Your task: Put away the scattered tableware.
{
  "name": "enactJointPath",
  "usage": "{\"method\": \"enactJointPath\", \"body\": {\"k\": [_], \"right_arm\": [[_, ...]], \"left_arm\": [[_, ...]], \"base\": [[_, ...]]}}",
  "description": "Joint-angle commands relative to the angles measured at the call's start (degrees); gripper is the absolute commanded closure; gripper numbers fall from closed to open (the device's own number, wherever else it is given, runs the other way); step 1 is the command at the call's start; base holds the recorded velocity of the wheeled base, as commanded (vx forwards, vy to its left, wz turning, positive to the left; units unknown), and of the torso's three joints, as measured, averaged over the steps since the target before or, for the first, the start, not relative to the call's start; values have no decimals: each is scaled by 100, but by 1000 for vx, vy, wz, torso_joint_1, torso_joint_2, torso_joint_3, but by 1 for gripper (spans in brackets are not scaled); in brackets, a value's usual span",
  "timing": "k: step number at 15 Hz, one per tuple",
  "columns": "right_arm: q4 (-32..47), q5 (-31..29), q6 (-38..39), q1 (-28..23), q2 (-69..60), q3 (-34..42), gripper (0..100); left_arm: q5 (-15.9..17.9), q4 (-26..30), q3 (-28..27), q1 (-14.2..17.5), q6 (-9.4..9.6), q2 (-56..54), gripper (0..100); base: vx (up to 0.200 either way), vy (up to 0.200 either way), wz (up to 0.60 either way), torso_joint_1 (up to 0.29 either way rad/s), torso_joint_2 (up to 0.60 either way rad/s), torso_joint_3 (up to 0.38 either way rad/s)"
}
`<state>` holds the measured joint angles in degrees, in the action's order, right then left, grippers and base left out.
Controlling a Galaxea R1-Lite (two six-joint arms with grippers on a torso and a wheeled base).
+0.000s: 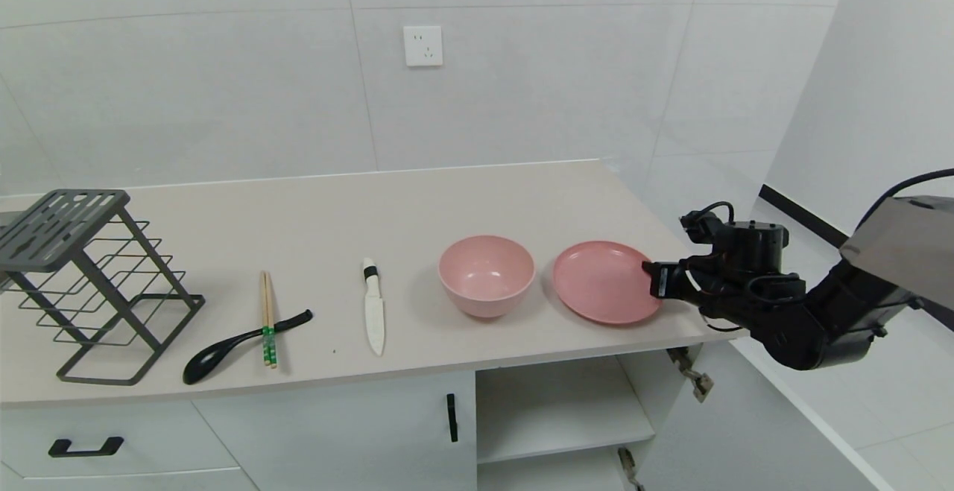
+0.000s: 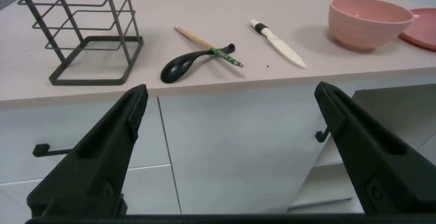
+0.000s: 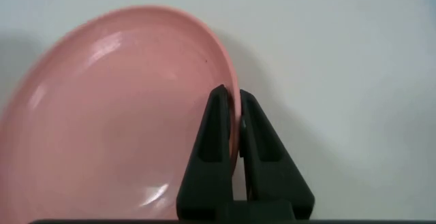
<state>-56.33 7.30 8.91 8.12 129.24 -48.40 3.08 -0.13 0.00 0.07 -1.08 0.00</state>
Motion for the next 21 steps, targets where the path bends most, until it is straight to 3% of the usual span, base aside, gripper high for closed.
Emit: {"method": "enactJointPath", "body": {"k": [1, 6, 10, 13, 16, 18, 21], "right_arm": [[-150, 17, 427, 14, -198, -196, 100], [-361, 114, 1315, 32, -664, -144, 100], [-642, 184, 2088, 76, -1745, 586, 100], [-1574, 175, 2115, 181, -2088, 1667, 100], [-3270, 166, 2053, 129, -1965, 2590, 100], [-3367, 149, 1921, 111, -2017, 3012, 100], [-3367, 157, 1746, 93, -2131, 3064, 100]], "left_arm": [[-1, 5, 0, 1, -6, 9, 0], [-1, -4, 0, 1, -32, 9, 0], [-1, -4, 0, 1, -23, 9, 0], [-1, -4, 0, 1, -15, 9, 0], [34, 5, 0, 1, 100, 9, 0], [34, 5, 0, 10, 91, 0, 0], [26, 5, 0, 10, 108, 9, 0]], "base": [[0, 0, 0, 0, 0, 0], [0, 0, 0, 0, 0, 0], [0, 0, 0, 0, 0, 0], [0, 0, 0, 0, 0, 0], [0, 0, 0, 0, 0, 0], [0, 0, 0, 0, 0, 0], [0, 0, 0, 0, 0, 0]]}}
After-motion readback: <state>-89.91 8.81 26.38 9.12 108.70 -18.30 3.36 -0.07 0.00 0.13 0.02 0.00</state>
